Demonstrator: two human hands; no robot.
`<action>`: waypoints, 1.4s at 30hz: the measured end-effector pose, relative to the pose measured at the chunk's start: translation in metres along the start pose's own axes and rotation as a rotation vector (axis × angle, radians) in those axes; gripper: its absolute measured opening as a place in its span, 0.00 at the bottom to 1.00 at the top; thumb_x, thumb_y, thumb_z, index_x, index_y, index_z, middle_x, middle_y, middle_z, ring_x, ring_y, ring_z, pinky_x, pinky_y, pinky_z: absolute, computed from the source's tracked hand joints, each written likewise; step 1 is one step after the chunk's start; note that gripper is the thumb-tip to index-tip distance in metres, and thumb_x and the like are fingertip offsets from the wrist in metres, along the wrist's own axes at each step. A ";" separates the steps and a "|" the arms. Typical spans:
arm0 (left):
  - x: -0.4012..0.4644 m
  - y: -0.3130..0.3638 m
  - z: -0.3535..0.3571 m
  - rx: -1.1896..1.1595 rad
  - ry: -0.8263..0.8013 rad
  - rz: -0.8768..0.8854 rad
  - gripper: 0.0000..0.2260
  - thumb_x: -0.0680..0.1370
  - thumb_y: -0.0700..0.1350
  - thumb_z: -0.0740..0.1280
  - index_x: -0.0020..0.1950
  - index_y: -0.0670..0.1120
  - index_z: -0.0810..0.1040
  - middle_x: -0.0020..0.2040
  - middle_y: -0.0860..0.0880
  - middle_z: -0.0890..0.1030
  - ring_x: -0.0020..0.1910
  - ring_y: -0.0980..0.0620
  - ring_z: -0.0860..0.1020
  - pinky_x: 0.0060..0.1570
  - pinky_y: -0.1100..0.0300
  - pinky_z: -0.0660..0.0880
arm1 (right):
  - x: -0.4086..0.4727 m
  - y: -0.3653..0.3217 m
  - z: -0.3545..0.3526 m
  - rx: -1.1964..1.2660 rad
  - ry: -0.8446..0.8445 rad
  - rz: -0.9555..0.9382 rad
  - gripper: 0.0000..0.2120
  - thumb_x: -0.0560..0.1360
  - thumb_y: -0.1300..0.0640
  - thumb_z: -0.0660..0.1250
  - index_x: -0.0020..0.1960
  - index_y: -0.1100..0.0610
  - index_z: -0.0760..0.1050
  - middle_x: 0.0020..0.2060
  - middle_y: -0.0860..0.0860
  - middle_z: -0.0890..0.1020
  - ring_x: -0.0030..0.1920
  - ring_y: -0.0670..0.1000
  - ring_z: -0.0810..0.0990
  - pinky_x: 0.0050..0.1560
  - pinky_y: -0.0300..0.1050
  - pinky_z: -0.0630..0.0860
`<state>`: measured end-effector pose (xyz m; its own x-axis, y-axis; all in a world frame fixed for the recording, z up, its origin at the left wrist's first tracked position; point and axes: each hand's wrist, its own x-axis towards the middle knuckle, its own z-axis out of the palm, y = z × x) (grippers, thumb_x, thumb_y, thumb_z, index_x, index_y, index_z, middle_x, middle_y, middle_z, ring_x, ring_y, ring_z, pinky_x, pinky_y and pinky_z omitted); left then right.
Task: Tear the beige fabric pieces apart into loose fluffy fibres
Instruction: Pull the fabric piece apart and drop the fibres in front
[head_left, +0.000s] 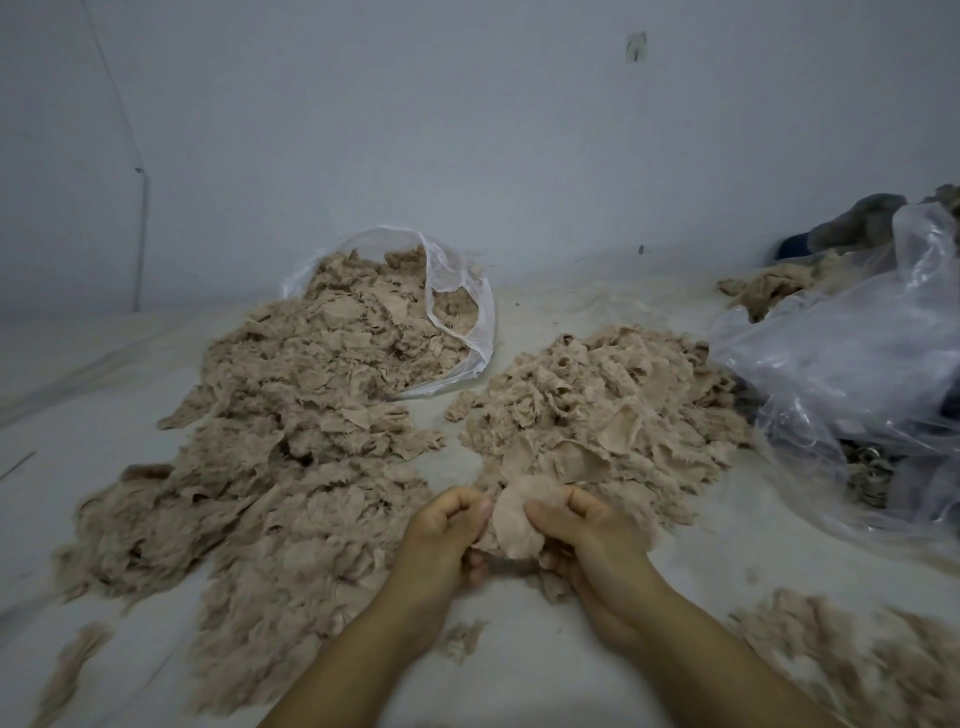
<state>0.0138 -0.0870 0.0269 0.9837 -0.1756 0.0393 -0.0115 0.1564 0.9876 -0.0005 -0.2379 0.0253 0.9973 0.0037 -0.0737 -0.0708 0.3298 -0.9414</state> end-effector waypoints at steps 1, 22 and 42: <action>-0.001 0.001 0.000 -0.010 0.005 -0.002 0.09 0.79 0.42 0.62 0.40 0.44 0.75 0.29 0.49 0.72 0.23 0.57 0.66 0.23 0.66 0.64 | 0.000 0.001 -0.001 0.005 0.000 -0.003 0.08 0.71 0.61 0.71 0.49 0.62 0.77 0.36 0.59 0.80 0.29 0.50 0.73 0.25 0.41 0.71; -0.004 -0.003 0.003 -0.026 -0.225 -0.172 0.12 0.70 0.54 0.70 0.39 0.45 0.82 0.31 0.45 0.78 0.25 0.53 0.73 0.23 0.63 0.71 | -0.004 0.005 0.006 -0.061 0.075 -0.151 0.12 0.72 0.74 0.64 0.40 0.58 0.69 0.26 0.56 0.75 0.21 0.52 0.71 0.18 0.38 0.65; -0.025 0.052 -0.043 0.637 -0.422 -0.130 0.14 0.70 0.56 0.69 0.42 0.46 0.85 0.42 0.45 0.85 0.42 0.52 0.82 0.46 0.60 0.78 | 0.007 0.004 -0.013 -0.822 0.347 -0.359 0.10 0.72 0.60 0.71 0.51 0.53 0.73 0.46 0.48 0.76 0.46 0.48 0.77 0.47 0.44 0.76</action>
<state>-0.0040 -0.0326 0.0712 0.8341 -0.5295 -0.1544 -0.1276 -0.4577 0.8799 0.0060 -0.2487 0.0166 0.9100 -0.2911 0.2952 0.1140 -0.5089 -0.8532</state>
